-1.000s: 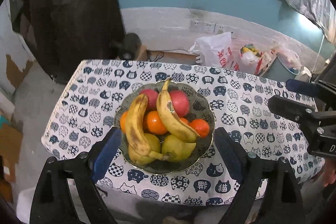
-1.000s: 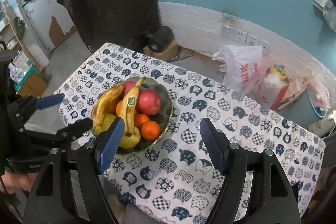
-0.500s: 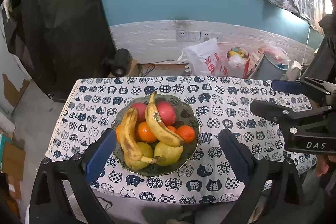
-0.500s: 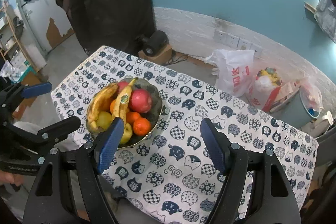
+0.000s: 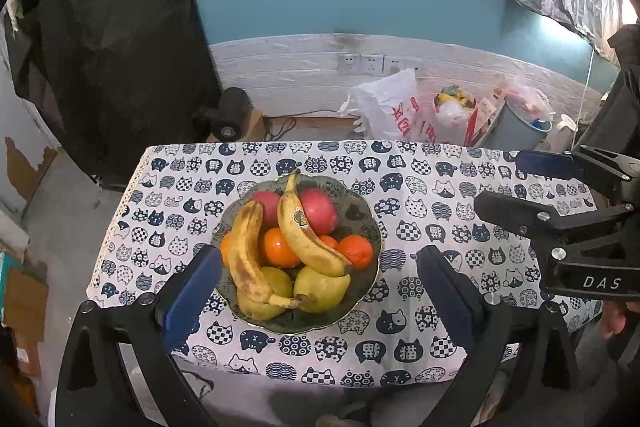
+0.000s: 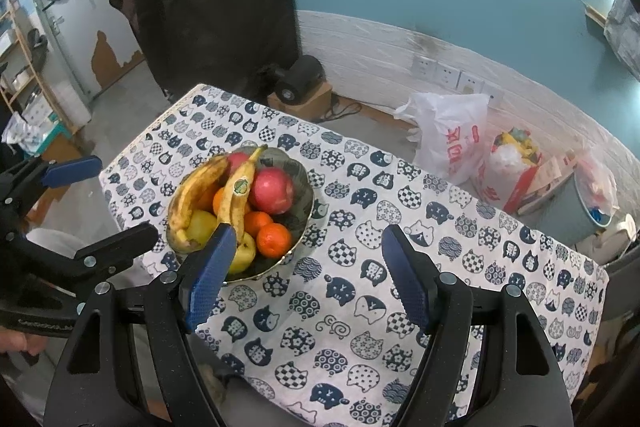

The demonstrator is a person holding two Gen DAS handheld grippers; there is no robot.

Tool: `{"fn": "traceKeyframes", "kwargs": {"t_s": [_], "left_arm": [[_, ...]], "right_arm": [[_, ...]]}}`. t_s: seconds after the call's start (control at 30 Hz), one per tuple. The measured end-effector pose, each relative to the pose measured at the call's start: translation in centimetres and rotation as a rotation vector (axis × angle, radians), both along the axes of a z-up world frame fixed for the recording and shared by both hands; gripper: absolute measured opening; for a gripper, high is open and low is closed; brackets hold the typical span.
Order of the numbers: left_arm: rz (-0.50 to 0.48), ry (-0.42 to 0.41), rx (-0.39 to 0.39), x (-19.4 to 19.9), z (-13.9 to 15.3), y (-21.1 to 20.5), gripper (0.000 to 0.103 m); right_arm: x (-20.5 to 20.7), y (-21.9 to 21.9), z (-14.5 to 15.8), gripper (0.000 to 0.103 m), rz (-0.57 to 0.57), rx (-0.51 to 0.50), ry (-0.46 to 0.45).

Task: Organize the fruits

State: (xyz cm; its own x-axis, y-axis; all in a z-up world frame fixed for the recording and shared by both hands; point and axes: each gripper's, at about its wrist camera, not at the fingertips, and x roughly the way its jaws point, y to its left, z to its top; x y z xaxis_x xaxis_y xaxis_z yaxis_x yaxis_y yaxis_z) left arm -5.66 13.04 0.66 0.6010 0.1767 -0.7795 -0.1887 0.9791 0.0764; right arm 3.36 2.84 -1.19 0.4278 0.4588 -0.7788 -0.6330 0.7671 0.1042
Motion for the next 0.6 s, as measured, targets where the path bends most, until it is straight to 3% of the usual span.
{"fn": "traceKeyframes", "kwargs": {"t_s": [0.6], "left_arm": [[-0.002, 0.006, 0.003, 0.02, 0.05, -0.25, 0.099]], "right_arm": [[-0.10, 0.09, 0.05, 0.074, 0.001, -0.002, 0.000]]}}
